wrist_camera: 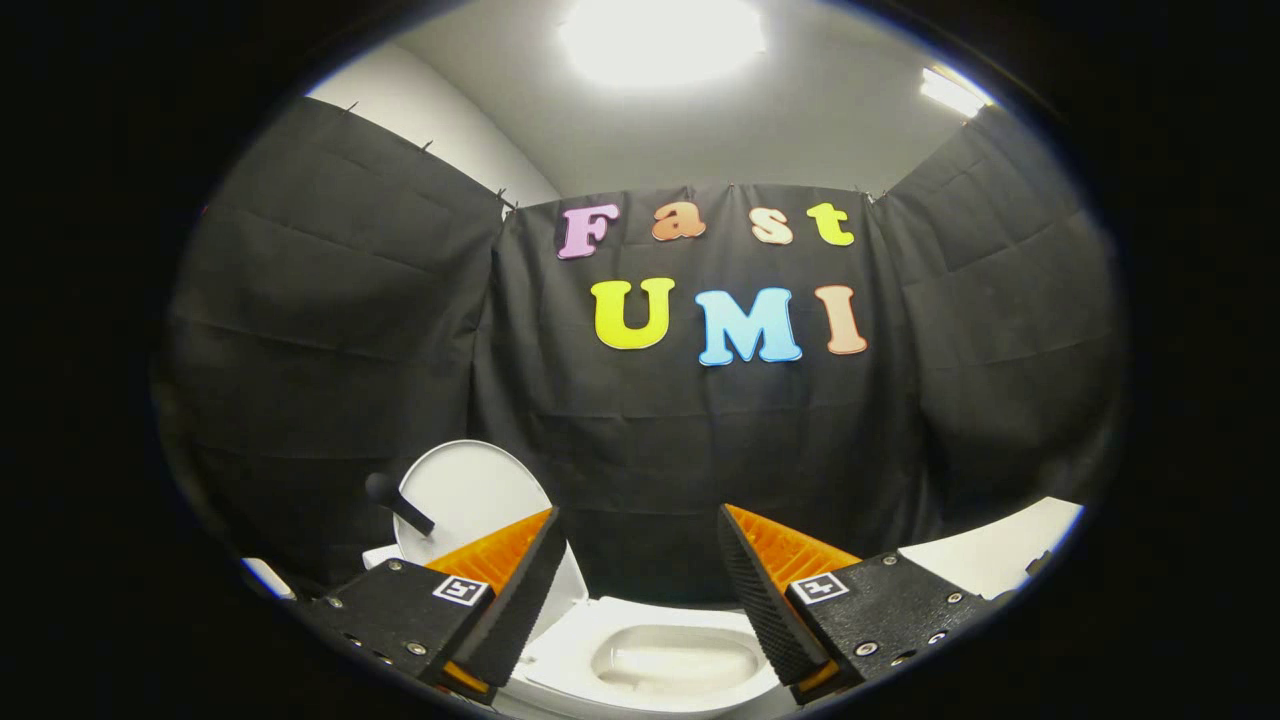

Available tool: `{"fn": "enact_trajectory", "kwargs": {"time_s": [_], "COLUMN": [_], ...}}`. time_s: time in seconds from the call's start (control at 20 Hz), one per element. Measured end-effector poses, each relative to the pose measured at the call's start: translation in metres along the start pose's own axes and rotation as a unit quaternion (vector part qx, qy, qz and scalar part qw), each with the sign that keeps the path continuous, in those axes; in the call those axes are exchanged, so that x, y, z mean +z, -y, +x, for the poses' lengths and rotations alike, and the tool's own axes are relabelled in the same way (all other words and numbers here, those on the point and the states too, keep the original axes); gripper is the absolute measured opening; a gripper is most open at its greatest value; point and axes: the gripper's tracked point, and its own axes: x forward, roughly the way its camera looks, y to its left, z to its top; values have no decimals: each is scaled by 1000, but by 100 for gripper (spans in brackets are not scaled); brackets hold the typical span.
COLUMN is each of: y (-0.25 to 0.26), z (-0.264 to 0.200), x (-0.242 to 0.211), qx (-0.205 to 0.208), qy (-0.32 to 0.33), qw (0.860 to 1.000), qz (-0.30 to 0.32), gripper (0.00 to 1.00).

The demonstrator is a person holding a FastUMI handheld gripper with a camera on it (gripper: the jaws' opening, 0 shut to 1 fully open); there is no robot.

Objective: Open the toilet lid.

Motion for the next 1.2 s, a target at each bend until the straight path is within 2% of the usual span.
{"fn": "enact_trajectory", "kwargs": {"time_s": [0.4,0.8,1.2], "y": [20,70,101], "z": [-34,-60,-70], "x": [-30,-94,-110], "qx": [4,-45,-83], "qy": [6,-47,-53], "qw": [1000,997,995], "qz": [-9,-29,-18], "gripper": [94,94,94]}}
